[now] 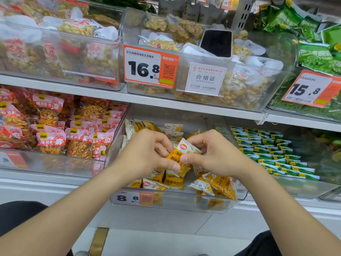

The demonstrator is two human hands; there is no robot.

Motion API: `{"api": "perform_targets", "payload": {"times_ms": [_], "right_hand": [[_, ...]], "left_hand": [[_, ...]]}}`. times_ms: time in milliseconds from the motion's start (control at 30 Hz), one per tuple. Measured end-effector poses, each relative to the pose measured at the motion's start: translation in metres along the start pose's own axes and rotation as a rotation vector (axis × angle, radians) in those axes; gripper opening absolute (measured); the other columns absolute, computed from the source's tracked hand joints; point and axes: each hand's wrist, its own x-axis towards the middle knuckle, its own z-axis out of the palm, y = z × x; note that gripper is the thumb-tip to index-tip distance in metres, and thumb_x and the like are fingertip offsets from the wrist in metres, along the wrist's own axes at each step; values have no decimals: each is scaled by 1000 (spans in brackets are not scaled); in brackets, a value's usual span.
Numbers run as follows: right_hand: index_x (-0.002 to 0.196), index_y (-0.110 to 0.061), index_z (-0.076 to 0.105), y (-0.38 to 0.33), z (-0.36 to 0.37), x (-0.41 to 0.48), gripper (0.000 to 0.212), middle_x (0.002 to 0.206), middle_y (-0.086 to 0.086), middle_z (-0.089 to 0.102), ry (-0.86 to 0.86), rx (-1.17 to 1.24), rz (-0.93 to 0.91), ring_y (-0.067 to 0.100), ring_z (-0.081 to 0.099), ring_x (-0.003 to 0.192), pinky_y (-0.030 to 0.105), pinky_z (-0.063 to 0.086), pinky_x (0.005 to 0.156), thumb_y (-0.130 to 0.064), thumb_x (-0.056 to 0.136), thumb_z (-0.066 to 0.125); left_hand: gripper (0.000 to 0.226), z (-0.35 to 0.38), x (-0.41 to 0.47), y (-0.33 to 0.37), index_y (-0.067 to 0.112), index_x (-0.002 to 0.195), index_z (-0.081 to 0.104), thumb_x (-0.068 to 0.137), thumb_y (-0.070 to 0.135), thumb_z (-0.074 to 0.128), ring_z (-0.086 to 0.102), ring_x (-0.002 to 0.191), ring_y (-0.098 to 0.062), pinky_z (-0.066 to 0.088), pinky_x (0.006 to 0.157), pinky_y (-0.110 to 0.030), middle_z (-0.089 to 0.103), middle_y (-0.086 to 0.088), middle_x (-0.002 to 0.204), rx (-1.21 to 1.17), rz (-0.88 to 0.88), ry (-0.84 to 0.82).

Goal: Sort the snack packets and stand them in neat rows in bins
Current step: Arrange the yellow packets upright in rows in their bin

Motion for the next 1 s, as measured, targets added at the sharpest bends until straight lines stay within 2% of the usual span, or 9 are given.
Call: {"api": "perform_targets", "payload": {"times_ms": [67, 167, 233, 333, 500, 633, 733, 833, 1000], "right_hand": [[90, -24, 79, -1, 0, 1, 8, 76, -3, 75, 11, -125, -6, 13, 71, 66, 38, 59, 61, -29, 94, 80], [75, -22, 69, -4, 1, 1, 25, 57, -10, 58, -22, -336, 21, 9, 53, 53, 16, 35, 53, -36, 92, 80], [68, -16, 60, -1, 6, 2, 41, 55, -5, 42, -98, -440, 28, 13, 39, 56, 24, 29, 55, -44, 89, 81], [73, -24, 64, 4, 24, 7, 35, 62, -7, 51, -193, -557, 51, 9, 41, 68, 37, 43, 66, -50, 83, 84], [97, -28, 75, -8, 50, 16, 32, 78, -7, 52, -133, -790, 68, 24, 56, 88, 31, 35, 59, -52, 79, 86], [84, -27, 65, -11, 55, 19, 39, 85, -5, 59, -120, -958, 38, 24, 51, 81, 33, 34, 71, -63, 78, 82], [93, -28, 69, -12, 50, 21, 53, 86, -10, 65, -91, -906, 84, 18, 55, 82, 34, 37, 73, -70, 66, 86], [82, -28, 68, -12, 22, 15, 57, 74, -13, 68, 18, -661, 168, 6, 63, 76, 34, 52, 71, -70, 53, 92], [85, -29, 79, -4, 0, -8, 45, 72, -16, 69, -218, -590, 238, 0, 63, 78, 25, 51, 68, -63, 61, 95]], "left_hand": [[43, 1, 0, -1, 27, 88, 76, 57, 39, 103, 75, 70, -7, 65, 72, -31, 77, 5, 75, 40, 18, -23], [41, 5, -1, -7, 29, 98, 75, 66, 32, 100, 73, 74, 0, 63, 72, -23, 75, 11, 84, 162, 55, -48], [37, 6, -1, -14, 32, 105, 73, 75, 29, 95, 69, 83, 0, 62, 77, -28, 71, 15, 93, 311, 97, -55], [31, 7, -1, -19, 30, 113, 74, 84, 23, 83, 65, 97, -5, 57, 85, -30, 72, 14, 104, 503, 151, -108], [15, 8, 1, -23, 26, 93, 77, 82, 18, 84, 64, 87, -11, 55, 73, -30, 68, 11, 91, 605, 114, -182], [13, 8, 4, -28, 26, 91, 76, 85, 16, 82, 64, 85, -13, 55, 69, -28, 66, 10, 88, 647, 121, -183], [18, 7, 3, -28, 30, 96, 72, 85, 20, 83, 62, 85, -10, 52, 67, -27, 63, 11, 89, 634, 145, -175], [21, 5, 2, -27, 31, 100, 71, 86, 23, 84, 61, 86, -10, 55, 71, -31, 60, 13, 89, 622, 165, -176], [18, 7, -1, -23, 35, 103, 71, 88, 31, 81, 62, 91, -3, 57, 77, -30, 66, 17, 99, 597, 235, -164]]}}
